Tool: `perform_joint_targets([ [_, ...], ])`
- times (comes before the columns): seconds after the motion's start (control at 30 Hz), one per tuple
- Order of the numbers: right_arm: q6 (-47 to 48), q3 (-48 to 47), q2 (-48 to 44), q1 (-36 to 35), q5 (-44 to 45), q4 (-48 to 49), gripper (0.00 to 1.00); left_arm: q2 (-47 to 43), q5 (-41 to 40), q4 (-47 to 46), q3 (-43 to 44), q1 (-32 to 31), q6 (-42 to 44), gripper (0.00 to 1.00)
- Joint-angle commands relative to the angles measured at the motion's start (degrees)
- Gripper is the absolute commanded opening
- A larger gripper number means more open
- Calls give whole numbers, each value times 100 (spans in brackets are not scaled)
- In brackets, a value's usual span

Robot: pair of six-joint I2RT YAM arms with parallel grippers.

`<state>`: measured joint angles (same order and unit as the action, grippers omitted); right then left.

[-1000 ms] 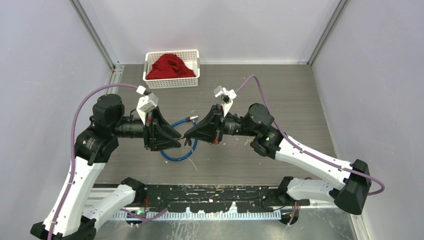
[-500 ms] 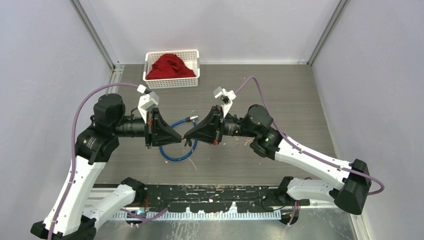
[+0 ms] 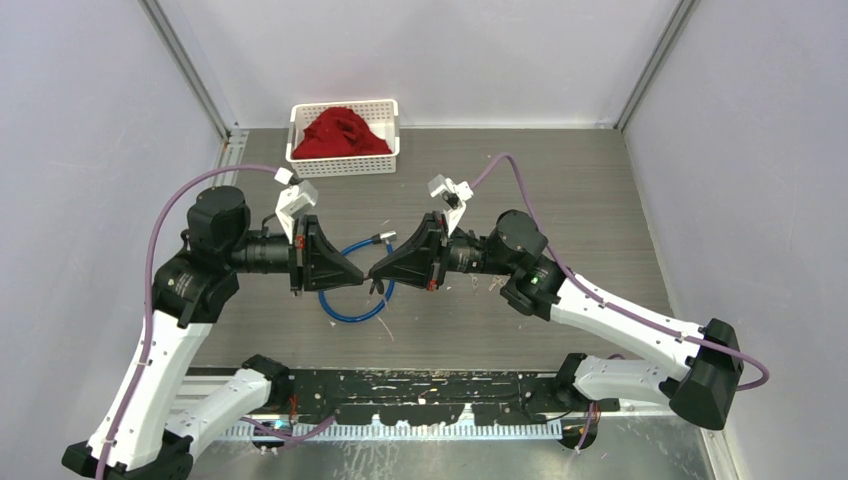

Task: Unlock with the key
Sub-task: Pick up the key from the center of the board.

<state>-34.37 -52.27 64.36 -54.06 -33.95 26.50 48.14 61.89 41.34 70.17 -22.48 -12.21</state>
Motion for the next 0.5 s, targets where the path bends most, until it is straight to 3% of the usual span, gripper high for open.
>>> perform_joint_targets([
  [0.0,-20,-32,-200,-33,95,317,1,-154,265,-448,9,-12,-118,0],
  [0.1,0,1,-257,-29,177,319,1,-120,186,-134,36,-16,107,0],
  [0.13,6,4,-278,-31,212,314,1,-91,195,-34,48,-11,130,4],
  [0.2,17,15,-292,-34,237,318,1,-34,166,92,47,-15,61,25],
  [0.23,10,3,-278,-34,235,320,1,-37,159,82,42,-16,32,28],
  [0.4,-10,-13,-242,-34,186,320,1,-142,125,-206,-52,-11,-198,30],
  [0.47,-10,-16,-256,-34,192,321,1,-163,141,-314,-96,-12,-269,25],
])
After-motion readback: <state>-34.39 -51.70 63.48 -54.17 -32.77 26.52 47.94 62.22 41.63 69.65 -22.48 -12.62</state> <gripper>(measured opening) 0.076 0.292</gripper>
